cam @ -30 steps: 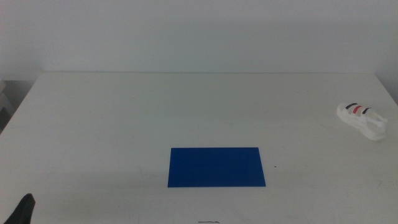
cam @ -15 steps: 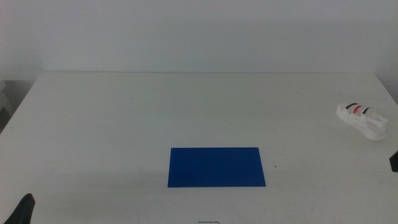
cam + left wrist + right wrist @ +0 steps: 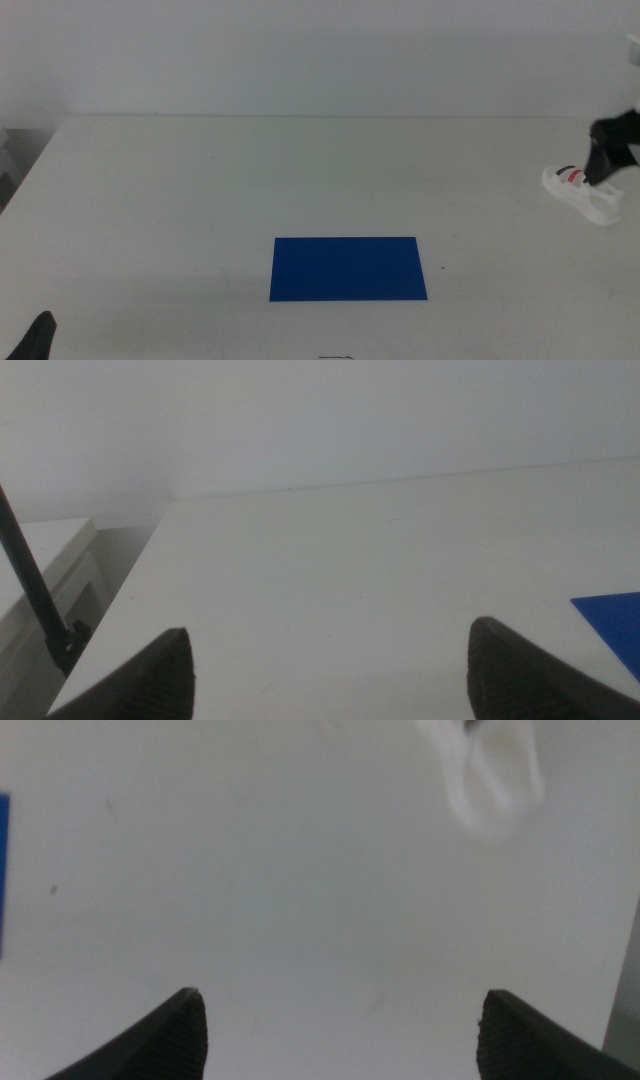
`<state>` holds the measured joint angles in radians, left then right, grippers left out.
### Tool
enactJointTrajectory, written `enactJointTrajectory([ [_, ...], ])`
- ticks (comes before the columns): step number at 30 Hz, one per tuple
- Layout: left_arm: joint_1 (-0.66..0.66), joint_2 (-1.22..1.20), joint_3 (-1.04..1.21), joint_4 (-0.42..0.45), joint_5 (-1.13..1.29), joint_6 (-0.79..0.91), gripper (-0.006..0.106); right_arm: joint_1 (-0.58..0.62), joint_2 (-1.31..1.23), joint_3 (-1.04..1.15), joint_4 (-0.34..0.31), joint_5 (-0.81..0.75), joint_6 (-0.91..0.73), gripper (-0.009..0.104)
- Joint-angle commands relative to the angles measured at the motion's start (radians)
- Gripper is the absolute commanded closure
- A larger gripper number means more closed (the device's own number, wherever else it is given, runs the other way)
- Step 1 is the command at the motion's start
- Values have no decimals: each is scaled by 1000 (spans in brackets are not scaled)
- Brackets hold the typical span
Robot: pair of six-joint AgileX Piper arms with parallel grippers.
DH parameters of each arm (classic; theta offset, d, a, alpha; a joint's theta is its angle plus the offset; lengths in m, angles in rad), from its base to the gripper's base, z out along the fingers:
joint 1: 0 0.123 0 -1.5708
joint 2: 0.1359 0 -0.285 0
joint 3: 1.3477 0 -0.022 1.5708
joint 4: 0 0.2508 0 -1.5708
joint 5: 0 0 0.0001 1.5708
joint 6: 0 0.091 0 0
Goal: Use one arm to grab the shoe from the table and place it on the mat.
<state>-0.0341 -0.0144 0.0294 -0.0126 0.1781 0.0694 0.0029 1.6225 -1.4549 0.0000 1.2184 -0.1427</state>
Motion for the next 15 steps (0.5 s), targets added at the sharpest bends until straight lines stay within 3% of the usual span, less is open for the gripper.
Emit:
enactJointTrajectory([
  [1,-4,-20,-3,-9,-83,-15,7,-10,36,-120,-12,60,-68,1],
  [15,-4,-19,-3,-9,-83,-15,7,-128,416,-463,-14,59,-277,1],
])
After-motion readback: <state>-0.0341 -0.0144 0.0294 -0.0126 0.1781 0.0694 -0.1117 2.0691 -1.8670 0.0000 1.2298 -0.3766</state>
